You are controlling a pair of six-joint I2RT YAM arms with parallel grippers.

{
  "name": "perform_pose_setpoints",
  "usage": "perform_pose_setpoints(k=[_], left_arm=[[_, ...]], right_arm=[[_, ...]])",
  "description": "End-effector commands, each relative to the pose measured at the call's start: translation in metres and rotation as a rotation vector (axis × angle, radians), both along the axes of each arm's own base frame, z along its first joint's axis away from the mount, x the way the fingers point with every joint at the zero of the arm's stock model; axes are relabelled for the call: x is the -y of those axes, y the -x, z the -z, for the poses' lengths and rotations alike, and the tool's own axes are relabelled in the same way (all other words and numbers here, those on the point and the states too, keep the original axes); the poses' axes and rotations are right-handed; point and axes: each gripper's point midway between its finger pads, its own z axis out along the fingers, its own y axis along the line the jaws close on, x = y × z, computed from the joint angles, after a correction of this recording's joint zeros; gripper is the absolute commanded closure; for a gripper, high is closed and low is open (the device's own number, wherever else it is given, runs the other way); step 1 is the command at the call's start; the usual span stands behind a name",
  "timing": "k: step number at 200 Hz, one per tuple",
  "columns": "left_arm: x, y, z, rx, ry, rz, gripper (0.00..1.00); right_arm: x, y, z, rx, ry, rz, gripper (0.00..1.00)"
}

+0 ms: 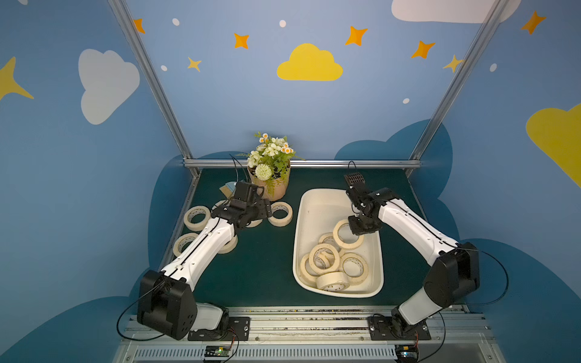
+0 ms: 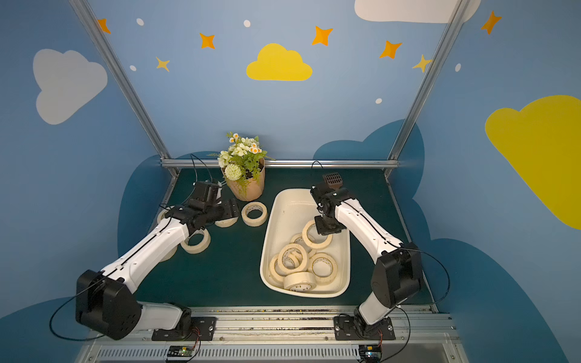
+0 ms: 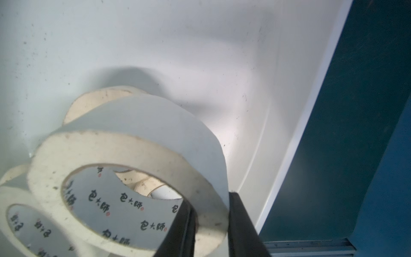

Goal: Take out the art tape in the storage box
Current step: Pick up the art tape from the storage box.

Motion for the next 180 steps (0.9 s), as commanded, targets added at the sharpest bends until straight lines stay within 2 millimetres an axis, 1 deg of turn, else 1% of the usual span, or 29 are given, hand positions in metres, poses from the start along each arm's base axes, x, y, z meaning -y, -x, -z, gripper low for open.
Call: perform_pose_setpoints(k=[1, 22, 38, 50, 61, 86, 106, 125, 151, 159, 168, 180], left_arm=[[0.048, 0.005, -0.010, -0.004, 0.029, 0.149, 0.15], [0.100, 0.014, -0.022, -0.001, 0.082, 0.283, 0.15], [0.136, 0.023, -0.028, -0.003, 0.124, 0.374, 0.15], [0.157, 0.029, -0.031, -0.008, 0.137, 0.427, 0.15], [0.171, 0.032, -0.025, -0.024, 0.127, 0.455, 0.15], [0.187, 0.028, -0.003, -0.084, 0.137, 0.468, 0.15], [0.199, 0.022, 0.009, -0.098, 0.149, 0.476, 0.15], [0.204, 0.015, 0.028, -0.139, 0.128, 0.472, 0.16], [0.213, 0.008, 0.045, -0.170, 0.126, 0.474, 0.18], [0.215, 0.005, 0.049, -0.175, 0.126, 0.470, 0.20], [0.217, 0.004, 0.053, -0.180, 0.126, 0.470, 0.26], [0.219, 0.002, 0.055, -0.179, 0.129, 0.470, 0.39]], right_arm=[[-0.005, -0.026, -0.006, 0.049, 0.029, -0.018, 0.87], [-0.025, -0.041, -0.009, 0.058, -0.013, -0.045, 0.88], [-0.038, -0.046, -0.008, 0.052, -0.035, -0.061, 0.88], [-0.047, -0.048, -0.008, 0.052, -0.055, -0.071, 0.88], [-0.052, -0.049, -0.009, 0.056, -0.067, -0.074, 0.88], [-0.062, -0.047, -0.015, 0.055, -0.121, -0.063, 0.88], [-0.071, -0.042, -0.020, 0.059, -0.169, -0.064, 0.89], [-0.075, -0.039, -0.024, 0.063, -0.187, -0.069, 0.89], [-0.075, -0.034, -0.028, 0.066, -0.197, -0.078, 0.89], [-0.076, -0.031, -0.028, 0.064, -0.200, -0.079, 0.89], [-0.076, -0.030, -0.029, 0.064, -0.205, -0.079, 0.89], [-0.075, -0.027, -0.028, 0.061, -0.209, -0.079, 0.89]])
